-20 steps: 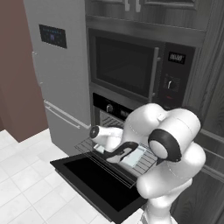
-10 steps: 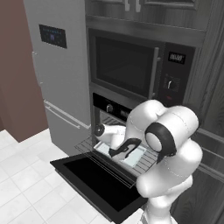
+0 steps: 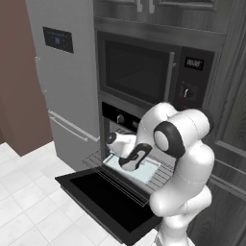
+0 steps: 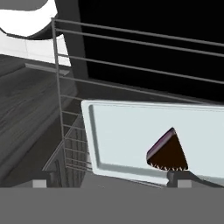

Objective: Take the baked cake out of the oven and place it on the plate for cooling. Then close the oven door.

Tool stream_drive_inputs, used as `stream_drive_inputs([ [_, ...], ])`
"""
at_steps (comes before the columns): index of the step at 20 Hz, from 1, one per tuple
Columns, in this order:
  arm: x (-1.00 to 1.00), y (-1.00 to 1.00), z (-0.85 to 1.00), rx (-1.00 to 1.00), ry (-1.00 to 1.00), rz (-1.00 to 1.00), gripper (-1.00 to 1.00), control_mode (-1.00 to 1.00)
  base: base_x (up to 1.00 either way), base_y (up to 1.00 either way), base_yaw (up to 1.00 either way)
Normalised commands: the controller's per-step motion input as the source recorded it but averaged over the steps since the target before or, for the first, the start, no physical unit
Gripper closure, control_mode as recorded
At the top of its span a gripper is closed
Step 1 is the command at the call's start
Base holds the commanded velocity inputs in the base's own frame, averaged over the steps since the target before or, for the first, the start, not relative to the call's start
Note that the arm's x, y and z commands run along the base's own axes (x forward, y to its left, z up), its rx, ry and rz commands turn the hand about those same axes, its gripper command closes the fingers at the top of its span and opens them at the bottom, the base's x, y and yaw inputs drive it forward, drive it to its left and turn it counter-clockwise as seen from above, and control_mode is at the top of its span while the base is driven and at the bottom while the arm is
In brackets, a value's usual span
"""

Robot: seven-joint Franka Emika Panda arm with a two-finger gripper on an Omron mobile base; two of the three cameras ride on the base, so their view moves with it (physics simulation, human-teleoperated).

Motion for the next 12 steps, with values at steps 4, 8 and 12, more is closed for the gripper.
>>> stream_drive_inputs([
  [4, 0.16, -0.01, -0.02, 0.00, 0.11, 0.04, -1.00, -1.00, 0.00, 0.00, 0.00],
  [8, 0.12, -0.05, -0.05, 0.00, 0.08, 0.04, -1.00, -1.00, 0.00, 0.00, 0.00],
  [12, 0.04, -0.21, -0.10, 0.01, 0.04, 0.04, -1.00, -1.00, 0.00, 0.00, 0.00],
])
